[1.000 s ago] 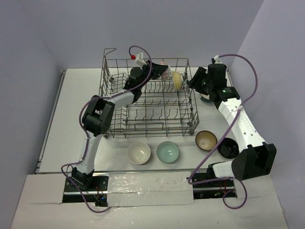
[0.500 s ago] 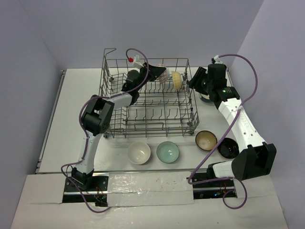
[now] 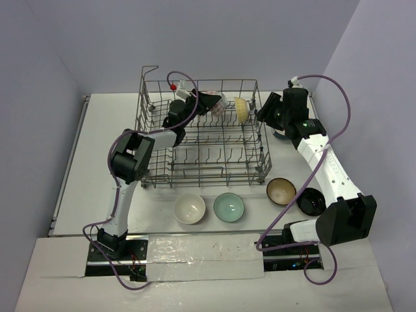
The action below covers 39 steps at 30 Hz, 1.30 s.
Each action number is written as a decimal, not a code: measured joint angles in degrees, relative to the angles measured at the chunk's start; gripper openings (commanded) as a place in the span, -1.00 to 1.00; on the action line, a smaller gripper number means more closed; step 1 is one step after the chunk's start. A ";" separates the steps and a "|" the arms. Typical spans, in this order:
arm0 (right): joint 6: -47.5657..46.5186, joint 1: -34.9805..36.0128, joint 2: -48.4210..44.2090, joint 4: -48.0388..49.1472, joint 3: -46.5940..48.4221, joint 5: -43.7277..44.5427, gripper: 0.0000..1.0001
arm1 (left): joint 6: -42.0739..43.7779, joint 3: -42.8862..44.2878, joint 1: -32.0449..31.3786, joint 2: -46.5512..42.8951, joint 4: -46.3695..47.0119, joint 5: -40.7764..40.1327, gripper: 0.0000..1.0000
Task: Load the bowls into the dish rack
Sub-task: Insert the bowl into the dish rack.
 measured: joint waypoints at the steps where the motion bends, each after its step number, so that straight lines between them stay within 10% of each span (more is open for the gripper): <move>1: 0.00 0.00 0.00 0.00 0.00 0.02 0.20 | -0.04 -0.17 0.00 0.00 0.02 0.02 -0.07; 6: 0.00 0.00 0.00 0.04 -0.02 0.00 0.20 | -0.07 -0.44 0.00 0.00 -0.07 0.24 0.01; 12: 0.00 0.00 0.00 0.04 -0.02 0.00 0.20 | -0.46 -0.44 0.00 0.02 -0.61 1.62 0.93; 39: 0.00 0.00 0.00 0.48 -0.07 -1.68 0.20 | 0.76 1.07 -0.15 -0.61 -6.10 2.93 0.99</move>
